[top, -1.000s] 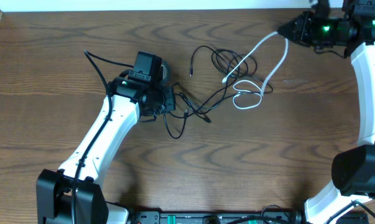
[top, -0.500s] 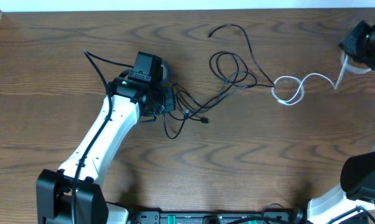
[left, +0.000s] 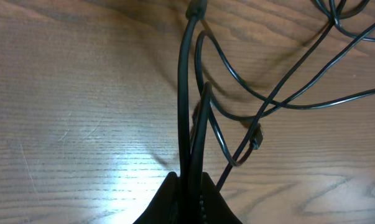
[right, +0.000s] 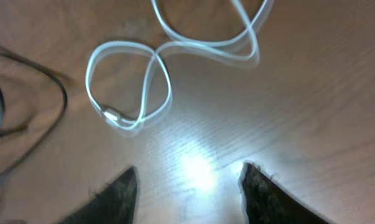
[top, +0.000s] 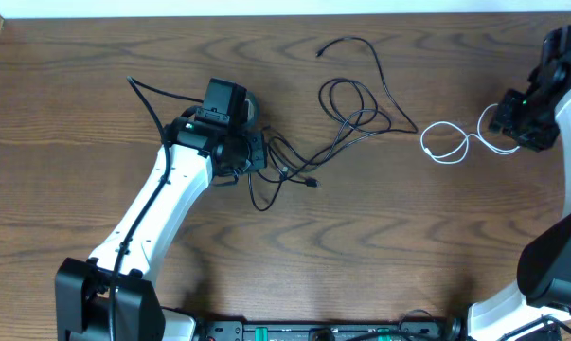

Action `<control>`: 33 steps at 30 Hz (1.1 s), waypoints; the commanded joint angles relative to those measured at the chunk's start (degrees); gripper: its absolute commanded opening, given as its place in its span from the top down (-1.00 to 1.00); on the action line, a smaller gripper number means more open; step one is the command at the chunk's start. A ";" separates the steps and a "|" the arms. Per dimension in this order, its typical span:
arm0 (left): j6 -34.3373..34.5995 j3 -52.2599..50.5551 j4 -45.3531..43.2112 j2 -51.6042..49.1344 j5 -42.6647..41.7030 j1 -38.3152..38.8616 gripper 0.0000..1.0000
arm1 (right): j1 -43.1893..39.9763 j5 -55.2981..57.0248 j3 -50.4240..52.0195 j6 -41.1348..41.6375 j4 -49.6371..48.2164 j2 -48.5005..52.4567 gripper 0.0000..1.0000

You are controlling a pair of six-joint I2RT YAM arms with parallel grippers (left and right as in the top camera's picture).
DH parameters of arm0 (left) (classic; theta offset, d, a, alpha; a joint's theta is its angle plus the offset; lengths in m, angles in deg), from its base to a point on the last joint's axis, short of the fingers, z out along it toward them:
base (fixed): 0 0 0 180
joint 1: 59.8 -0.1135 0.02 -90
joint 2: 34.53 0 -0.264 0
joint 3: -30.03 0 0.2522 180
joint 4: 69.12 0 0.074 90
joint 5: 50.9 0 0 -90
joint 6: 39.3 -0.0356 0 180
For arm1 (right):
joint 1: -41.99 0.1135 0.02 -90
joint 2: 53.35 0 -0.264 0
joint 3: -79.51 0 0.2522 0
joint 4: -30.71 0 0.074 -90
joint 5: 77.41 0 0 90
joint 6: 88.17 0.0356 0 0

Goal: Untangle cables
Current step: 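Carry the white cable to the right table edge and release it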

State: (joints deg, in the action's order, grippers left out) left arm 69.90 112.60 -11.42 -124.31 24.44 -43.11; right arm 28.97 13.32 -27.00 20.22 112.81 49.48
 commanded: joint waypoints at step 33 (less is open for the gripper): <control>-0.94 0.59 0.11 0.13 0.83 0.07 0.85 | -14.88 9.22 11.10 8.48 -20.98 -1.38 0.98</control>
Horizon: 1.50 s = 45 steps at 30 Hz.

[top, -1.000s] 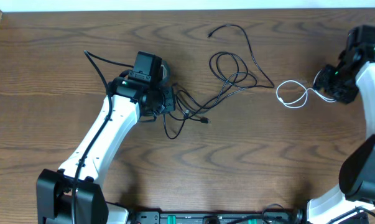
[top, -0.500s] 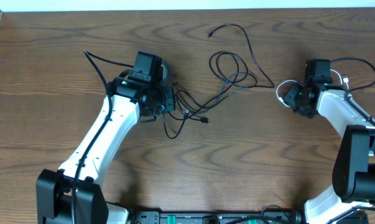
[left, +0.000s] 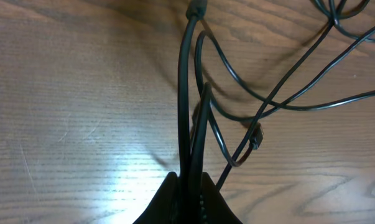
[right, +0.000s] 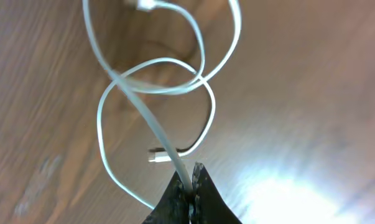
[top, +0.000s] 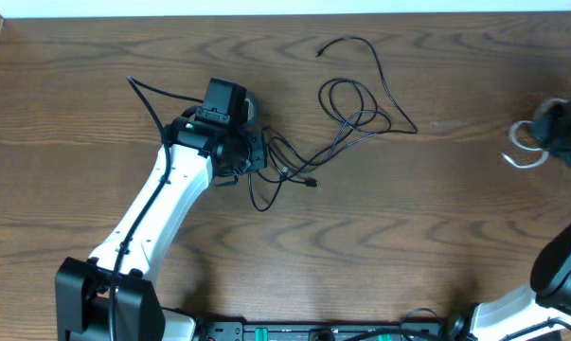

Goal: Untangle cables
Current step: 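Carry the white cable to the right table edge and release it, then reach the right gripper back to the black cables near the left gripper, then grasp a black cable with the right gripper and pull it rightward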

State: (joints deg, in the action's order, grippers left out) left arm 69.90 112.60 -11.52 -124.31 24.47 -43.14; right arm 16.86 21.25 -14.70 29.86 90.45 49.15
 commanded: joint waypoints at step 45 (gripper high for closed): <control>-1.57 -0.11 -0.28 0.13 12.35 0.09 0.85 | 41.13 -2.54 11.89 7.89 -12.90 -6.78 0.98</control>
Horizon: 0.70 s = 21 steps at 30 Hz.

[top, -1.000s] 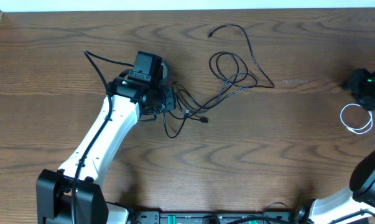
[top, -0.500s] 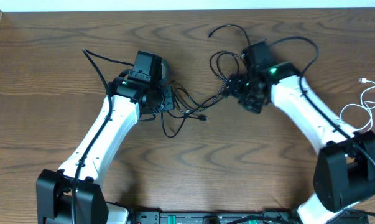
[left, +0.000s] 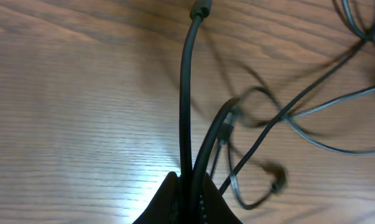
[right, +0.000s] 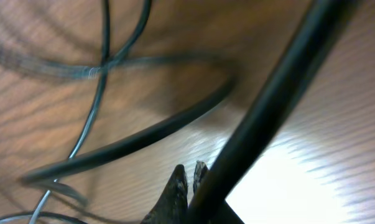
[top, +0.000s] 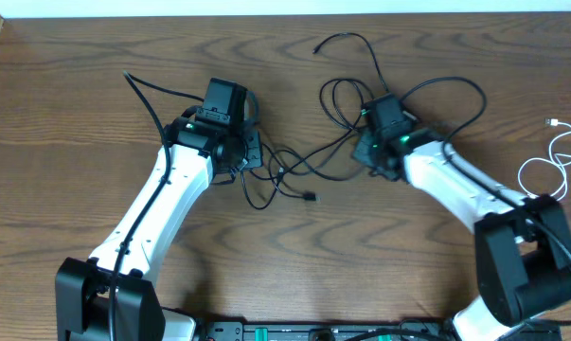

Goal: Untangle cables
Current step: 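Grasp a black cable with the right gripper and pull it rightward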

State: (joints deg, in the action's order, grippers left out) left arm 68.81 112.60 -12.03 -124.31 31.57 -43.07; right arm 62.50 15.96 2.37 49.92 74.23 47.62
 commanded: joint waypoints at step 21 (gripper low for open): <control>7.28 -0.31 0.74 -0.02 14.82 0.00 0.85 | -30.25 9.90 -17.20 -23.34 14.53 -12.26 0.98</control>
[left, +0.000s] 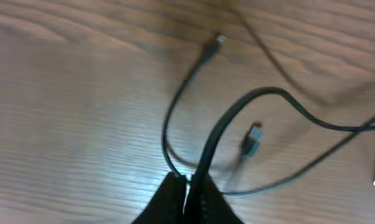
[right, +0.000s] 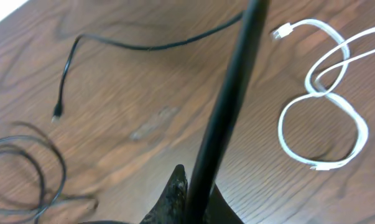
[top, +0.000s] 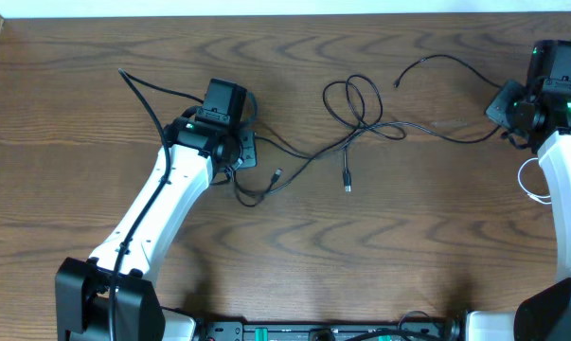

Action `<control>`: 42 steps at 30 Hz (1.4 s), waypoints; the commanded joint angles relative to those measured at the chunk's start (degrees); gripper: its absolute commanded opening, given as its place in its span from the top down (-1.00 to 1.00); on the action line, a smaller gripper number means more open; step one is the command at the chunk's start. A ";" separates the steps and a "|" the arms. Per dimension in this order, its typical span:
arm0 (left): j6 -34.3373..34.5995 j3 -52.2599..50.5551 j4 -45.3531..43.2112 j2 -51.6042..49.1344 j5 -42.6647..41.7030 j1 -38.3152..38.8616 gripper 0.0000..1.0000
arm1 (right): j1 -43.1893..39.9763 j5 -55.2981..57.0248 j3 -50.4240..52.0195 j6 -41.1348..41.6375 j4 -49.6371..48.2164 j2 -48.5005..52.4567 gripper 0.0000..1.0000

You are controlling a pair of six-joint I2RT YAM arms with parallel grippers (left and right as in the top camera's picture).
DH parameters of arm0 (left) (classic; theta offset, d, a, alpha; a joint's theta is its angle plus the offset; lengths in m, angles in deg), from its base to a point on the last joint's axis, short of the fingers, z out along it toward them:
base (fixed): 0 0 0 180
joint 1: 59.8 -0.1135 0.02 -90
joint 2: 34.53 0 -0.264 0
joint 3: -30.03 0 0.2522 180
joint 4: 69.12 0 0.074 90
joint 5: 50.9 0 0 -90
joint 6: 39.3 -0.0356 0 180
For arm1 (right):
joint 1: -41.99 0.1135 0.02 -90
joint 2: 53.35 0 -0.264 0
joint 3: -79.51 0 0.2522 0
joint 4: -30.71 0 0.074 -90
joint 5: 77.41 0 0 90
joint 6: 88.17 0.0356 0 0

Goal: Untangle cables
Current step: 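Grasp a black cable with the right gripper and pull it rightward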

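Thin black cables (top: pixel 356 99) lie strung across the table's middle, with loops at the top and loose plugs (top: pixel 347 184) below. My left gripper (top: pixel 244 150) is shut on one black cable (left: pixel 237 112) just left of them; a plug (left: pixel 254 138) lies ahead of it. At the far right my right gripper (top: pixel 505 106) is shut on another black cable (right: pixel 234 106), which runs left toward the loops (right: pixel 25 158) and up to a free end (top: pixel 399 85). A white cable (top: pixel 533 180) lies coiled at the right edge, also the white cable (right: pixel 327 93) beside my right gripper.
The brown wooden table (top: pixel 380 256) ends at a pale wall along the top. The left arm's own black lead (top: pixel 143 90) arcs over the table's upper left. The arm bases stand at the front edge.
My right gripper, shut on a black cable in the tangle at the table's middle, is now at the far right with that cable drawn out. The tangle has spread; the left gripper stays put.
My right gripper was open over the white cable at the right, then shut on it nearer the right edge. Later the white cable lay at the edge and the gripper held a black cable mid-table, now stretched rightward. The left gripper stayed shut on its cable throughout.
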State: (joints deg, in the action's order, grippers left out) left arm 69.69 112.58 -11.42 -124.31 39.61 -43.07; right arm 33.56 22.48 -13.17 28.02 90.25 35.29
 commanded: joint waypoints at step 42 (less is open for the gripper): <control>9.79 -0.28 2.29 -0.09 4.46 0.02 0.85 | -4.00 -12.41 -27.65 -17.75 24.96 16.59 -0.41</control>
State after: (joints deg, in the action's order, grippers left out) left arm 79.22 112.58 -9.30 -124.33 43.35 -43.07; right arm 29.71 5.04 -41.56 8.46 115.12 51.99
